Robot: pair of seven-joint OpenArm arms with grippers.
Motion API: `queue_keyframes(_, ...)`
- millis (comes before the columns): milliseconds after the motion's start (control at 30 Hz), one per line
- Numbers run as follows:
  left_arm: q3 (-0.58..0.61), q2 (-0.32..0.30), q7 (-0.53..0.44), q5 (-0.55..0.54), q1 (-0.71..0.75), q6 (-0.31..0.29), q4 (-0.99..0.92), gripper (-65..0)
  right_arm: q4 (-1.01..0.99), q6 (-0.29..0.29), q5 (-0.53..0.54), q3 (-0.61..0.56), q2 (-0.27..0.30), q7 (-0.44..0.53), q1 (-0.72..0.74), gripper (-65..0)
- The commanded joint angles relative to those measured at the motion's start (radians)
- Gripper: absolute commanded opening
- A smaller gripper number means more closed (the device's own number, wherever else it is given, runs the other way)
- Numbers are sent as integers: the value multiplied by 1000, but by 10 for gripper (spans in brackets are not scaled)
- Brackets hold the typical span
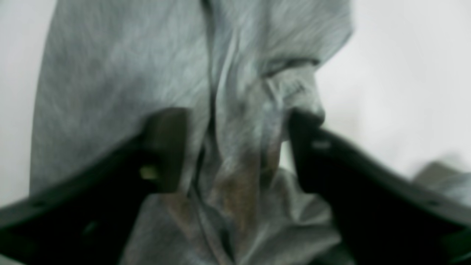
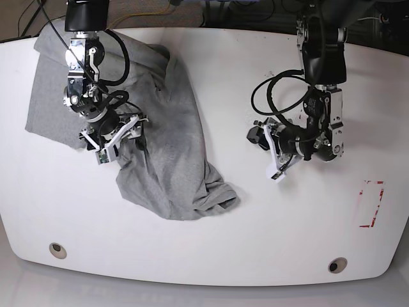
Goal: Layout the t-shirt on the table in an organized manner, then fold the t-shirt properly
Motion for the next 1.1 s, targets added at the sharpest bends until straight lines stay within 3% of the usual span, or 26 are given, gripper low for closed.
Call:
queue_keyframes(0,4,-8,-7,-14,-8,-4,18,-347,54,9,11,3,11,24,14,-52)
queue_keyframes(167,44,10,-6,-51,-3,-4,18,-292,103,6,11,3,11,24,14,-44)
queue_keyframes(600,234,46,-9,-351,40,-4,18,-287,113,9,11,3,17,24,12,-120)
queue_keyframes(1067,272,148,-12,-378,80,4,11,-286,113,9,11,3,22,24,12,-120)
